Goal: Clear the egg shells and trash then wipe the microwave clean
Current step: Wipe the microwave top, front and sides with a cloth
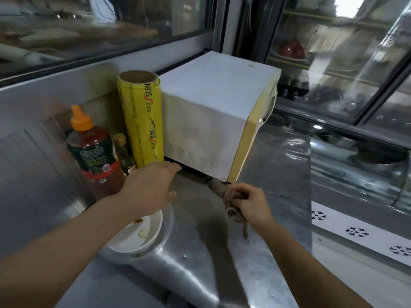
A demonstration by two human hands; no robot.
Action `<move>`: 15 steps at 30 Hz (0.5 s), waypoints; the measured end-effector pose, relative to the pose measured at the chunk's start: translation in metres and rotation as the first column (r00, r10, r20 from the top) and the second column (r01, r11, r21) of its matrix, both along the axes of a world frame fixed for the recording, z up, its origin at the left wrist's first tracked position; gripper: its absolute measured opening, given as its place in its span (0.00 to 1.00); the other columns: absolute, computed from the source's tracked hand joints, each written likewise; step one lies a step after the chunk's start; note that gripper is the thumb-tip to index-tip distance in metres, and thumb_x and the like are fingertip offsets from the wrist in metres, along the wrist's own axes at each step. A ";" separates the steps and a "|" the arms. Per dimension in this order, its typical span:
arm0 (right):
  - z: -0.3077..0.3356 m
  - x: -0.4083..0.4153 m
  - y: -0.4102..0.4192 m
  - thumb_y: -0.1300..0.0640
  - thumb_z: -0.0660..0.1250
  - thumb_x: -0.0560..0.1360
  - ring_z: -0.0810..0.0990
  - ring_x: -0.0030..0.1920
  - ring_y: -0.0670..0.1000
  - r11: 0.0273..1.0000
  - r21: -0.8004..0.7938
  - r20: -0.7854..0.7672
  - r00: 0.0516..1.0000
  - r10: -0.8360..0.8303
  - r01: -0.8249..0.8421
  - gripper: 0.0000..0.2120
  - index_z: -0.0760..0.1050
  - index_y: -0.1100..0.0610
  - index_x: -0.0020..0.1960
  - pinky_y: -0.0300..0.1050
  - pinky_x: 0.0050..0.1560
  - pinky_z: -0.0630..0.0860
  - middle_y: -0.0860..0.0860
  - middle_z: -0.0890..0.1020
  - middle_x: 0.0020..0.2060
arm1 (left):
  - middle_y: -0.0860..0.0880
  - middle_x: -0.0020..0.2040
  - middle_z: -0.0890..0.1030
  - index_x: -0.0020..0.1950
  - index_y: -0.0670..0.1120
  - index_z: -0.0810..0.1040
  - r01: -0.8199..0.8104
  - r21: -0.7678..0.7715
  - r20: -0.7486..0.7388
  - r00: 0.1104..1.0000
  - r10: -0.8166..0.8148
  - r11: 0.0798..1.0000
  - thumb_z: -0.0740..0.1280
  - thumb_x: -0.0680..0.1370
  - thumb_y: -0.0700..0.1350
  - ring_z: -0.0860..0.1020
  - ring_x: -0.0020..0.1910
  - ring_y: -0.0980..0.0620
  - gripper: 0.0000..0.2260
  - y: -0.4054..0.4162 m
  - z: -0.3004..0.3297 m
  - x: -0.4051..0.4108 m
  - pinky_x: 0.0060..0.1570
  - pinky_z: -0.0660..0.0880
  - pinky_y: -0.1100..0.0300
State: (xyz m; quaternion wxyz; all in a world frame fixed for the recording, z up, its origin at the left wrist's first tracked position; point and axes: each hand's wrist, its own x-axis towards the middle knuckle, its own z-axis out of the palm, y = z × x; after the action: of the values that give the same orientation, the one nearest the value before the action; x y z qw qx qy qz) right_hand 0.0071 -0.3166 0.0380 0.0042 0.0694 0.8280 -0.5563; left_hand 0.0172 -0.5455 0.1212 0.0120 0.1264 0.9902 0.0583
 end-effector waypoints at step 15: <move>0.127 0.201 -0.012 0.77 0.64 0.70 0.82 0.42 0.54 0.979 -0.186 -0.282 0.950 -0.133 0.082 0.16 0.77 0.57 0.43 0.50 0.34 0.81 0.50 0.81 0.46 | 0.45 0.52 0.81 0.57 0.47 0.74 -0.454 0.862 0.507 0.785 -0.357 0.225 0.62 0.79 0.48 0.80 0.46 0.50 0.09 0.061 0.069 0.136 0.40 0.73 0.58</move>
State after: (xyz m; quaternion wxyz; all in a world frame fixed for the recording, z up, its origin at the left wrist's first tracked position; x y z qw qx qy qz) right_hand 0.2081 -0.3290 0.1655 -0.1430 0.0305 0.7632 -0.6294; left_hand 0.1532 -0.4849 0.1900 0.2511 0.0444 0.6686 0.6986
